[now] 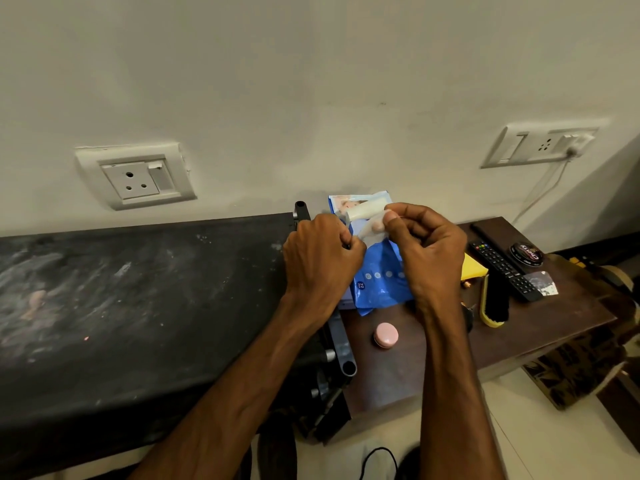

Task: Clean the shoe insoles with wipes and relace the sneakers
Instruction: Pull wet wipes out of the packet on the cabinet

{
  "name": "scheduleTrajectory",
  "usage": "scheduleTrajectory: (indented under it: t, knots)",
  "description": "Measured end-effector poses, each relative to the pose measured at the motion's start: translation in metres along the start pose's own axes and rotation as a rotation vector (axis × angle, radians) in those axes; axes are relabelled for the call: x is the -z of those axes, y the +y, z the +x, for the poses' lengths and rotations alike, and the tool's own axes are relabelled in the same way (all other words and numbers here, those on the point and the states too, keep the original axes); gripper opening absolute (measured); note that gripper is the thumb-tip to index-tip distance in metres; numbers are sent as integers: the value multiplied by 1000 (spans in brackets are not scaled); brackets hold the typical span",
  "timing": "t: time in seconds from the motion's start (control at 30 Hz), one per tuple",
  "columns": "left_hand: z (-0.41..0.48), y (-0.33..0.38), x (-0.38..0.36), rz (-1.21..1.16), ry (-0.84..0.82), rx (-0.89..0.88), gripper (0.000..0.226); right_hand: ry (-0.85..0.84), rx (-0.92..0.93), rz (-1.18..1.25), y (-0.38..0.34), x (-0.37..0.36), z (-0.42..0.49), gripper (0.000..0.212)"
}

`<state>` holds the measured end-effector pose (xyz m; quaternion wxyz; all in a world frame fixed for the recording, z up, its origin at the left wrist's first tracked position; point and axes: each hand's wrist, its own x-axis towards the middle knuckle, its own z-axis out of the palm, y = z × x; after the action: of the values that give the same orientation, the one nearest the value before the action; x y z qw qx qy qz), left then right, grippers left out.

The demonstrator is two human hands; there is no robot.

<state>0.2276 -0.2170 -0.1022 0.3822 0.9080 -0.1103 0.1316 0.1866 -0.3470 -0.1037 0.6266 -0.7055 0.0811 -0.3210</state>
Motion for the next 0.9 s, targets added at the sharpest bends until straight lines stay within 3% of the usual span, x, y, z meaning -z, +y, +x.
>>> scheduleTrajectory:
  t: [0.23,0.6,0.9]
  knots:
    - [-1,1,2,51,4,-29,23,-4,42,58,-7,0,2,16]
    - [-6,2,-3,114,37,-255,16,35,47,60,-10,-2,6,19]
    - [-6,1,-10,137,-14,-340,17,20,69,44,-15,-3,8,18]
